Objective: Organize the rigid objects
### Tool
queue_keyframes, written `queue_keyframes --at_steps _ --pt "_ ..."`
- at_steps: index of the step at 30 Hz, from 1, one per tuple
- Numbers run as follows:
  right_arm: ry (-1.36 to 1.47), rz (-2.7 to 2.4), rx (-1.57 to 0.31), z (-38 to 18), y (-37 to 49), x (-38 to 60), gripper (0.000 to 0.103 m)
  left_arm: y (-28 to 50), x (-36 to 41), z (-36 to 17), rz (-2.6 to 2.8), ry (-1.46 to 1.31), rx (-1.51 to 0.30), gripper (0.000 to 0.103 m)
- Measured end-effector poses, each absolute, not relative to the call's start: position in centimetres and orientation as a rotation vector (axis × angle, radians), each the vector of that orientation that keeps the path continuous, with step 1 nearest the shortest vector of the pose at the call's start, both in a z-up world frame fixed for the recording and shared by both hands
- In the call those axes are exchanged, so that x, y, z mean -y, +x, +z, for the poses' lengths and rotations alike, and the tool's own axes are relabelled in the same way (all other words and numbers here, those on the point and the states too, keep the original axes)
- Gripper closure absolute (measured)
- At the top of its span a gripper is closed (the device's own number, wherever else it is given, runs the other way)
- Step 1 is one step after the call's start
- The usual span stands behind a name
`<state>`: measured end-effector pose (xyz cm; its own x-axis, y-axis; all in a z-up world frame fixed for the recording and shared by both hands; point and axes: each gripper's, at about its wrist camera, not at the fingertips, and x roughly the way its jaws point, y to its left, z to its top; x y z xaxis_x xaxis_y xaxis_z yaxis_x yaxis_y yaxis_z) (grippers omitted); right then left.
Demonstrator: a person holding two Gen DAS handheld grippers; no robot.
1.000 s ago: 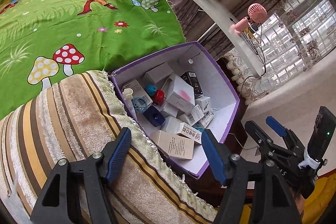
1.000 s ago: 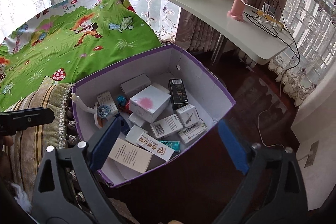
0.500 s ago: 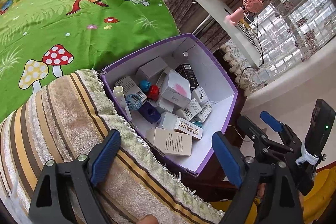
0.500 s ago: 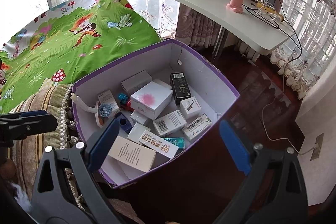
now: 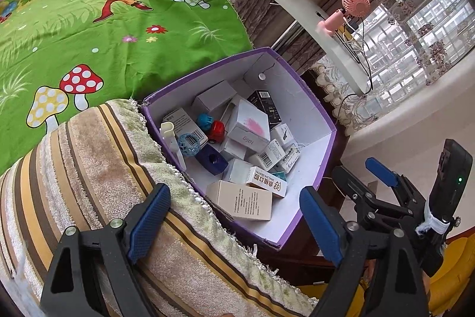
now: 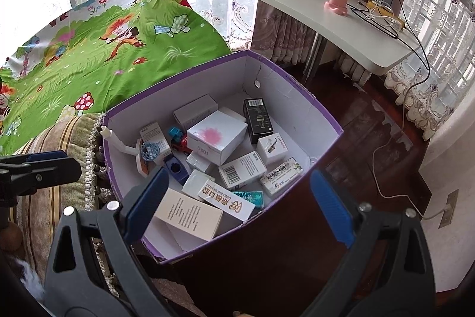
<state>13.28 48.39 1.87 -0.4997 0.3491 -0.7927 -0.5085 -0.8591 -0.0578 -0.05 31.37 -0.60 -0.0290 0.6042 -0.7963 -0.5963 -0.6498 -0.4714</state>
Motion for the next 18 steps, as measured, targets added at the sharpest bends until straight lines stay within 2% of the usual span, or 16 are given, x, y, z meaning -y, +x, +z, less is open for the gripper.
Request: queue_keyframes --at_steps 18 --pt "-1.183 2.352 -0.245 1.93 13.32 -48.34 0.006 -0.04 -31.31 -0.55 1.799 -1.397 0.008 0.014"
